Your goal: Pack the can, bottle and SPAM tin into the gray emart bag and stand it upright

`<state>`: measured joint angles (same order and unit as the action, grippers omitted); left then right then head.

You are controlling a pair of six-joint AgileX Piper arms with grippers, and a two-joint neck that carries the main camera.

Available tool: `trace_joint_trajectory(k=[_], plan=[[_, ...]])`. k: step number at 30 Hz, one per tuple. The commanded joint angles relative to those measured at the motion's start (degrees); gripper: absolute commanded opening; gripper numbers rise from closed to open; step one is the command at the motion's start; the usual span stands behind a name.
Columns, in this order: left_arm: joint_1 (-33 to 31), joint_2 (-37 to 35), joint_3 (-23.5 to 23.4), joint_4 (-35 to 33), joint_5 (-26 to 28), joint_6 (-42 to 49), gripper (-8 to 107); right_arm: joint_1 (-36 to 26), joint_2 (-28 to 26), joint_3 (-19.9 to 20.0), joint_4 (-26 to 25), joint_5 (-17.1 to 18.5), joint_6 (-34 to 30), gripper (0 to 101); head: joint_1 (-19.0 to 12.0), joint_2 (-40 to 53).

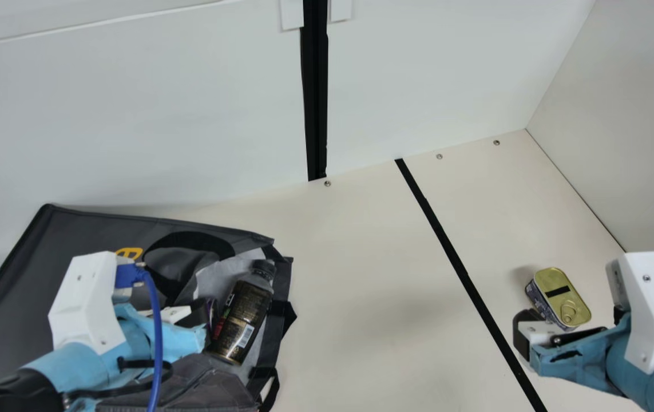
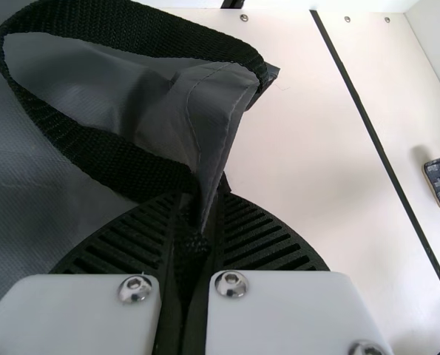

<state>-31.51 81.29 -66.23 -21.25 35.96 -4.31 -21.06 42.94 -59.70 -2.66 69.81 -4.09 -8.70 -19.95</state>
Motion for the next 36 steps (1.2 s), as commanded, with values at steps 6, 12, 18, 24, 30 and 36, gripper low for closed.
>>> trace_joint_trajectory(k=[6, 12, 18, 24, 30, 36], plan=[[0.0, 0.0, 0.0, 0.0, 0.0, 0.0, -8, -0.02, 1.98, -1.54, 0.35, 0.09, 0.33, 95, -1.3, -0.05], [0.0, 0.0, 0.0, 0.0, 0.0, 0.0, -8, -1.02, 3.9, -2.34, 0.36, 0.09, -0.69, 95, -1.3, -0.05], [0.0, 0.0, 0.0, 0.0, 0.0, 0.0, -8, -3.42, 5.81, -2.87, 0.58, 0.09, -3.09, 95, -1.3, -0.05], [0.0, 0.0, 0.0, 0.0, 0.0, 0.0, -8, -6.18, 7.8, -3.61, 1.22, 0.09, -5.73, 95, -1.3, -0.05], [0.0, 0.0, 0.0, 0.0, 0.0, 0.0, -8, -8.66, 9.89, -4.38, 1.84, 0.09, -8.37, 95, -1.3, -0.05], [0.0, 0.0, 0.0, 0.0, 0.0, 0.0, -8, -11.0, 11.93, -4.85, 2.61, 0.09, -11.28, 95, -1.3, -0.05]])
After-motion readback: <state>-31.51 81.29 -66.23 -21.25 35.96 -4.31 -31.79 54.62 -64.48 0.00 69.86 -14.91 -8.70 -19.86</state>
